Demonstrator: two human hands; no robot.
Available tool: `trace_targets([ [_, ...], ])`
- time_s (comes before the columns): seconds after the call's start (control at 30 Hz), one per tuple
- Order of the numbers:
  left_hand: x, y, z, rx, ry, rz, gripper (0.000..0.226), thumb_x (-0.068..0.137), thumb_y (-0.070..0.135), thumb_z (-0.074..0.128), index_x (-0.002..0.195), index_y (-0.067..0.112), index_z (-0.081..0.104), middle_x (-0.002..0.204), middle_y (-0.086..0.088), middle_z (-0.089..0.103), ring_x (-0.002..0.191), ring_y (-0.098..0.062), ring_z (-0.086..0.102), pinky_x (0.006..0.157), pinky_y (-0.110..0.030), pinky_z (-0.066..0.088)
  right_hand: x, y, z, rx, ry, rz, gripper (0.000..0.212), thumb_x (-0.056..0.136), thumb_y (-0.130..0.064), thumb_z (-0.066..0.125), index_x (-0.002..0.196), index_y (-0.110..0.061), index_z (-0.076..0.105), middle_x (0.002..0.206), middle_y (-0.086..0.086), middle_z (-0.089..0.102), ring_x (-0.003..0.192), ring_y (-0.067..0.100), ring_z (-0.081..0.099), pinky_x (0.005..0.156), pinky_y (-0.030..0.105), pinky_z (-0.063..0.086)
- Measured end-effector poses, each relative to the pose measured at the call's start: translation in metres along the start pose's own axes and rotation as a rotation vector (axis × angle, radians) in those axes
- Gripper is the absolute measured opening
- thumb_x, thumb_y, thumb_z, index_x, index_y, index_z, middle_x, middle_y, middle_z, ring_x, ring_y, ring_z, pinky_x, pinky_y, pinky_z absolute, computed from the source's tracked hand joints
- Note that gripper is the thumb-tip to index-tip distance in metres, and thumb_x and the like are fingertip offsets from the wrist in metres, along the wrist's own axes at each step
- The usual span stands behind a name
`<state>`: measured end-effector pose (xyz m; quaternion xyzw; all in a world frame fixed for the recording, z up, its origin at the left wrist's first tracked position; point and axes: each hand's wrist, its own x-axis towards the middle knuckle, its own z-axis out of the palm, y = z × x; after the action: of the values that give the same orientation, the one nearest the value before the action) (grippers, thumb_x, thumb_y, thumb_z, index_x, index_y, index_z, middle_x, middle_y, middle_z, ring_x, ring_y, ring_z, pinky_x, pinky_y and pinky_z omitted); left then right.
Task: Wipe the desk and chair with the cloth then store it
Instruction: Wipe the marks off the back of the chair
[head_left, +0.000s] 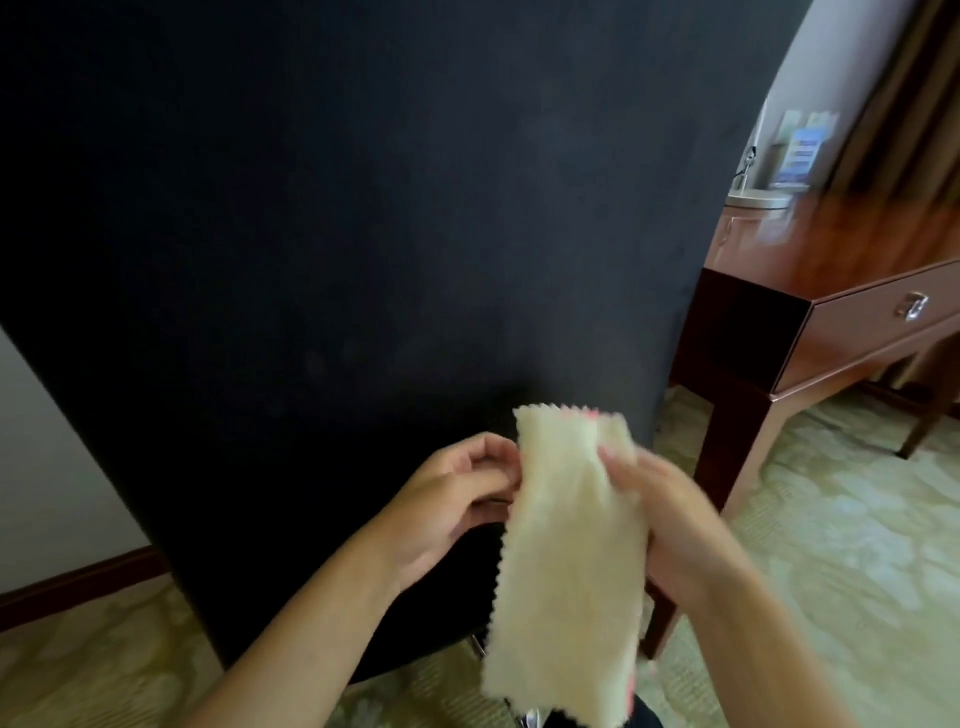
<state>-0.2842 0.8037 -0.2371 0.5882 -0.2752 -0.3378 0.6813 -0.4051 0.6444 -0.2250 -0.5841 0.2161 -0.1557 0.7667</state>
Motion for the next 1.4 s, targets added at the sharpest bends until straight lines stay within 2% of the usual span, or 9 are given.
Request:
trace_targets([
  [0.13, -0.016, -0.033, 0.017, -0.204, -0.053, -0.232, 0.05, 0.105, 0.043, 0.032, 0.126, 0.012, 0.065, 0.113, -0.005, 0.072, 0.107, -0.022, 0.067, 0.096, -0.036, 0.048, 0.002, 0.032, 0.005, 0.062, 0.088, 0.142, 0.024, 0.099, -0.025, 0.056, 0.107, -0.012, 0.075, 0.101, 0.01, 0.076, 0.091, 0.025, 0.074, 0.074, 0.037, 0.055],
  [0.23, -0.02, -0.046, 0.018, -0.176, -0.024, -0.3, 0.051, 0.101, 0.049, 0.039, 0.131, 0.016, 0.063, 0.128, -0.008, 0.068, 0.122, -0.023, 0.063, 0.111, -0.045, 0.042, 0.014, 0.035, -0.002, 0.148, 0.167, 0.205, 0.026, 0.096, -0.03, 0.061, 0.111, -0.012, 0.072, 0.101, 0.008, 0.077, 0.094, 0.026, 0.073, 0.077, 0.038, 0.056],
  [0.4, -0.003, -0.039, 0.025, -0.01, 0.211, -0.223, 0.022, 0.099, 0.023, 0.057, 0.109, 0.009, 0.072, 0.105, -0.011, 0.076, 0.104, -0.026, 0.071, 0.095, -0.041, 0.054, 0.018, 0.047, -0.018, 0.031, 0.13, 0.281, 0.04, 0.093, -0.046, 0.062, 0.125, -0.023, 0.059, 0.102, 0.008, 0.076, 0.093, 0.029, 0.074, 0.085, 0.046, 0.056],
  [0.6, 0.0, -0.041, 0.04, 0.226, 0.314, -0.132, 0.035, 0.084, 0.052, 0.064, 0.097, 0.02, 0.069, 0.097, -0.012, 0.074, 0.098, -0.034, 0.07, 0.092, -0.055, 0.053, -0.005, 0.05, -0.024, -0.12, 0.147, 0.174, 0.076, 0.091, -0.014, 0.067, 0.147, -0.05, 0.031, 0.104, 0.002, 0.069, 0.079, 0.02, 0.072, 0.068, 0.036, 0.058],
  [0.7, -0.006, -0.035, 0.042, 0.336, 0.26, -0.125, 0.047, 0.073, 0.053, 0.07, 0.106, 0.026, 0.05, 0.091, -0.002, 0.075, 0.091, -0.022, 0.072, 0.089, -0.053, 0.056, -0.01, 0.039, -0.034, -0.079, 0.215, 0.055, 0.061, 0.093, -0.01, 0.065, 0.133, -0.052, 0.048, 0.078, 0.001, 0.073, 0.084, 0.032, 0.071, 0.078, 0.053, 0.06],
  [0.9, -0.017, 0.005, 0.051, 0.409, 0.261, 0.134, 0.025, 0.075, 0.038, 0.067, 0.098, 0.042, 0.057, 0.095, -0.016, 0.068, 0.087, -0.04, 0.064, 0.081, -0.057, 0.053, -0.024, 0.024, -0.04, -0.142, 0.04, -0.072, 0.025, 0.09, -0.022, 0.068, 0.111, -0.035, 0.068, 0.09, -0.001, 0.068, 0.082, 0.013, 0.066, 0.078, 0.034, 0.052],
  [1.03, -0.023, 0.028, 0.043, 0.758, 0.154, 0.109, 0.039, 0.077, 0.027, 0.08, 0.11, 0.04, 0.064, 0.102, 0.012, 0.069, 0.092, -0.008, 0.067, 0.087, -0.036, 0.058, -0.034, 0.011, -0.045, -0.533, -0.079, -0.153, 0.056, 0.079, -0.012, 0.08, 0.127, -0.033, 0.059, 0.105, -0.007, 0.067, 0.093, 0.009, 0.067, 0.084, 0.031, 0.058],
  [1.2, -0.028, 0.056, 0.047, 1.368, 0.255, 0.248, 0.015, 0.089, 0.03, 0.069, 0.099, 0.038, 0.062, 0.094, 0.02, 0.058, 0.091, 0.0, 0.058, 0.073, -0.017, 0.05, -0.03, -0.002, -0.03, -1.049, 0.148, -0.459, 0.014, 0.094, -0.022, 0.06, 0.099, -0.035, 0.064, 0.092, -0.013, 0.054, 0.082, 0.004, 0.054, 0.067, 0.015, 0.04],
  [1.4, -0.021, 0.076, 0.036, 1.275, 0.154, 0.224, 0.019, 0.085, 0.044, 0.07, 0.079, 0.029, 0.061, 0.097, 0.015, 0.054, 0.082, -0.004, 0.058, 0.069, -0.023, 0.047, -0.007, -0.016, -0.024, -0.515, 0.031, -0.366, 0.014, 0.093, -0.019, 0.054, 0.085, -0.012, 0.064, 0.09, 0.005, 0.06, 0.086, 0.017, 0.059, 0.079, 0.031, 0.045],
])
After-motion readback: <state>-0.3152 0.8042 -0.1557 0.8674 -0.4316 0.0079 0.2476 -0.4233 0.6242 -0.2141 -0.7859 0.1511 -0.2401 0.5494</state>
